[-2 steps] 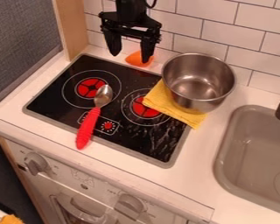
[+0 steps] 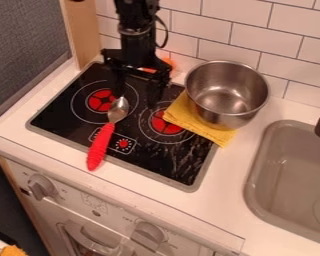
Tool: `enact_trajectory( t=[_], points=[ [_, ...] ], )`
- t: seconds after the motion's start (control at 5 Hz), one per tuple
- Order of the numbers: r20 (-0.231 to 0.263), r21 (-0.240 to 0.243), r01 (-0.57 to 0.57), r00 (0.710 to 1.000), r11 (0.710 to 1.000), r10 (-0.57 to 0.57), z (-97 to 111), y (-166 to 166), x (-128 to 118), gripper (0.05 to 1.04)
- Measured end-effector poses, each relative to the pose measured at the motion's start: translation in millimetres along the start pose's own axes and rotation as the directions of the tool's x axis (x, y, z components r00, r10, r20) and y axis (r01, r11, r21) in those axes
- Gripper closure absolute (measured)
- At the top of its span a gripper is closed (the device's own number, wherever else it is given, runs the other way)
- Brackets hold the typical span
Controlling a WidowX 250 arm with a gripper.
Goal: Move the red spoon to the left side of the burner.
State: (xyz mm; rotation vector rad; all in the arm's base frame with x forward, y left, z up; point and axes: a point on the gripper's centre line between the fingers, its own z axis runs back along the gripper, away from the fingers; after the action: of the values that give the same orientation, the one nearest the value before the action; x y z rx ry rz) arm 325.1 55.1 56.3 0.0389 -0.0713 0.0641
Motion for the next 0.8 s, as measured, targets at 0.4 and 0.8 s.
enact_trajectory(
  t=[0.4,0.8],
  points=[
    [-0.027,0.010,0.008,1.000,1.000,-0.008,-12,3,-83,0.084],
    [-0.033,0.052,-0.049,0.998,0.997,0.051,-26,17,-94,0.084]
  ],
)
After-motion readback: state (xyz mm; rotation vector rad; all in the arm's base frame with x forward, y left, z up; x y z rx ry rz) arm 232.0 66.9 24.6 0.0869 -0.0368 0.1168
